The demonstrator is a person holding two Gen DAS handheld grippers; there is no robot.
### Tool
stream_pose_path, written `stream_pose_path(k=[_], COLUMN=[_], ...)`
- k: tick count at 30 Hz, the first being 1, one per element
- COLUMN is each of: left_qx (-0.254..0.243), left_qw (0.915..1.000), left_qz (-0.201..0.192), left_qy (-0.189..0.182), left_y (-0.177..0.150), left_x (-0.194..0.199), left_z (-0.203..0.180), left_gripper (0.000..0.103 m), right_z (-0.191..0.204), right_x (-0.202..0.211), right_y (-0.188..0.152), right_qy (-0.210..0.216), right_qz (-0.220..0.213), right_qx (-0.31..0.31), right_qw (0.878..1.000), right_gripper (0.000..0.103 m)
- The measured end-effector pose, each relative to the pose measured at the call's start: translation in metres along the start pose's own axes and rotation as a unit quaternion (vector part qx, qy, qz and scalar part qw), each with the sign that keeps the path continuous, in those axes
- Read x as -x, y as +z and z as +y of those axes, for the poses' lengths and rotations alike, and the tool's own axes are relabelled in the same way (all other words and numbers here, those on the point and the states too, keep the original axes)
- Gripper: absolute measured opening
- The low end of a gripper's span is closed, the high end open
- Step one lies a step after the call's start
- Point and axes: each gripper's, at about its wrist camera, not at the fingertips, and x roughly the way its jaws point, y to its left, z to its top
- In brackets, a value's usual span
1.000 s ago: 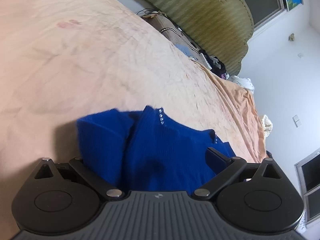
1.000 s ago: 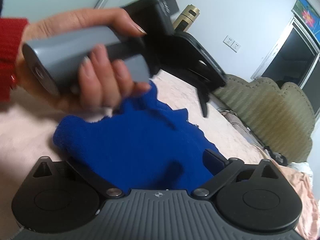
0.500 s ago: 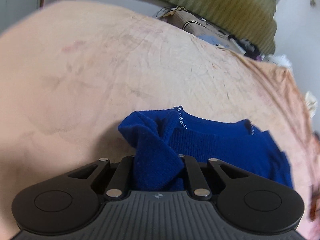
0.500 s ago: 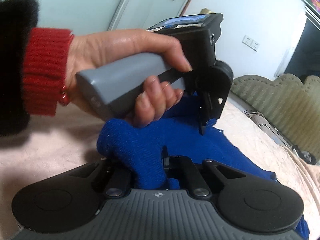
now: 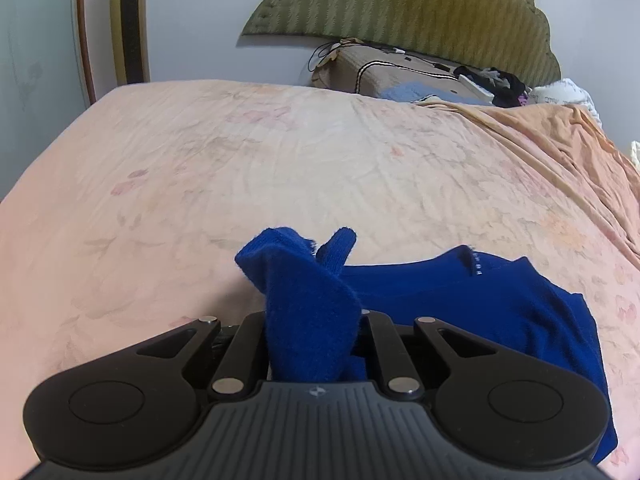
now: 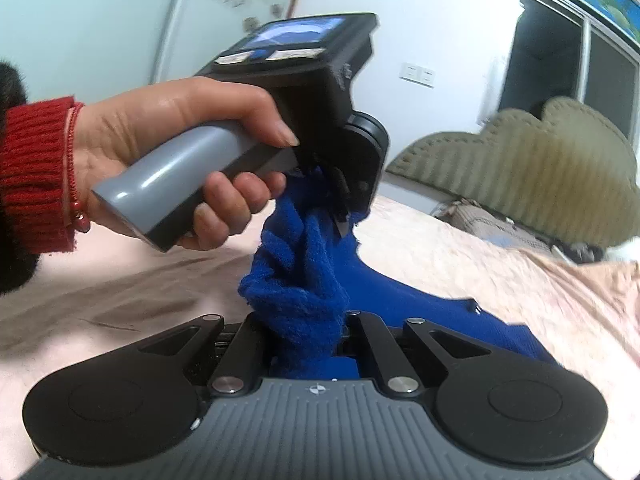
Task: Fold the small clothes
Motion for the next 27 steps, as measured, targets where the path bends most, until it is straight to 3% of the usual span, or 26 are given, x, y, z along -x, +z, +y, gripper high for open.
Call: stream_pose_path(k=[15,27], left_qx=[-0.075,-0.130], left_qw=[0.9969,0.9909], left_qz=[-0.020,-0.029], left_qy=[0.011,0.016], left_y=[0.007,0.008], left_x=[-0.002,-0.020], left_z=[-0.098,-0.164], left_gripper=[0.010,0.010], right_z=[-0.052,-0.093], right_x=[0.045,0.043], right_y=[-0.035,-0.056], right_qy=[-0.046,-0.079], right_qz=[-0.019,-0.014], right_qx=[-0.069,-0.133], right_qw=[0.996,0.988], right_gripper=[0.006,0.006])
